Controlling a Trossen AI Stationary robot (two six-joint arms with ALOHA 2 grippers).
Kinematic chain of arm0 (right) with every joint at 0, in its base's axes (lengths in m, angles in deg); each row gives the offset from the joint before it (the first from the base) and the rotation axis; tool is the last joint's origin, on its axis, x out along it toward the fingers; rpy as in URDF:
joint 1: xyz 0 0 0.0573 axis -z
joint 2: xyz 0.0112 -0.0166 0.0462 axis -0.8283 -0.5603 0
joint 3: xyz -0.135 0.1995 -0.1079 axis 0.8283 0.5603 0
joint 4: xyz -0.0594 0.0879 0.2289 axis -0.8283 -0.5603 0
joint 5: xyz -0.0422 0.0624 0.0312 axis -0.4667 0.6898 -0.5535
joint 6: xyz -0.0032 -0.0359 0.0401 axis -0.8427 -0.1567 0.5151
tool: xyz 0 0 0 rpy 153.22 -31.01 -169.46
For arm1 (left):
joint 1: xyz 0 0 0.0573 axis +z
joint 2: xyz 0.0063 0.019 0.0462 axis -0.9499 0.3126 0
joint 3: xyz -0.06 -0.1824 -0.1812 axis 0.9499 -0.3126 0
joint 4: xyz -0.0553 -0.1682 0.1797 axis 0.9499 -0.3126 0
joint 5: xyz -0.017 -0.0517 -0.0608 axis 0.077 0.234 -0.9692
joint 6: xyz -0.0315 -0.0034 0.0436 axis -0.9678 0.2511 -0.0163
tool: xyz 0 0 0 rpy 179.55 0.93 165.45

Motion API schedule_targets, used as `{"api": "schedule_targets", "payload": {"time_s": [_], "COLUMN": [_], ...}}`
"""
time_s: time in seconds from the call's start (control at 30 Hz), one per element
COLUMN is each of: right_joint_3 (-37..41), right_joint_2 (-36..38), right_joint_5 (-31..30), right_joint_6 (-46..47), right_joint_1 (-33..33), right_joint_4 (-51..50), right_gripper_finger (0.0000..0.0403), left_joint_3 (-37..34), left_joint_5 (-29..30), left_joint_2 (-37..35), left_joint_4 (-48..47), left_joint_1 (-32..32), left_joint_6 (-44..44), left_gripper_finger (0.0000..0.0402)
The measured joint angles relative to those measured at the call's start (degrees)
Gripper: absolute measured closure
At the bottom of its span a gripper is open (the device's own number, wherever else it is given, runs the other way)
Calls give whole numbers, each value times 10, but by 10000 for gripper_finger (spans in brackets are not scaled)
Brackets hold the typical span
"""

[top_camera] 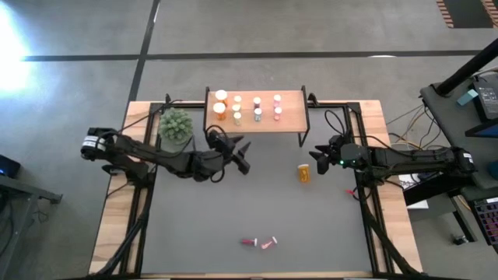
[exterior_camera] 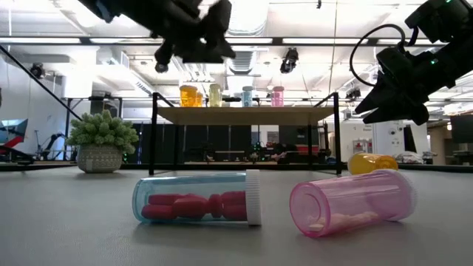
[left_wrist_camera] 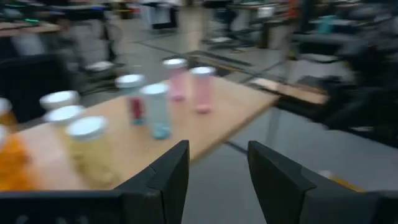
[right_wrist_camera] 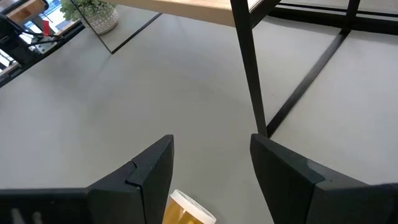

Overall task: Pick and place medicine bottles onto shelf by color
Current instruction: Put the blue pill bottle on the shelf aligned with the other blue pill bottles

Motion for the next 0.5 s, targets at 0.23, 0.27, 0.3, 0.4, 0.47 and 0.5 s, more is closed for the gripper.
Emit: {"api": "schedule_targets", "payload": {"time_s": [0.23, 0.27, 0.3, 0.4, 0.47, 0.5], "right_joint_3": [0, 0, 0, 0, 0, 0], "right_joint_2": [0, 0, 0, 0, 0, 0], "right_joint_5": [0, 0, 0, 0, 0, 0], "right_joint_6": [0, 0, 0, 0, 0, 0], "right_joint_1": [0, 0, 0, 0, 0, 0], "right_joint_4": [0, 0, 0, 0, 0, 0], "right_gripper_finger": [200, 200, 200, 200, 199, 200], "left_joint_3": [6, 9, 12, 19, 22, 22], "left_joint_5": [-74, -85, -98, -128, -144, -152], "left_joint_2": [-12, -12, -12, -12, -12, -12], "left_joint_4": [0, 0, 0, 1, 3, 3], "left_joint_1": [-24, -27, -30, -36, -35, -35], "left_joint_6": [0, 0, -1, 0, 0, 0], "left_gripper_finger": [255, 255, 255, 255, 255, 255]}}
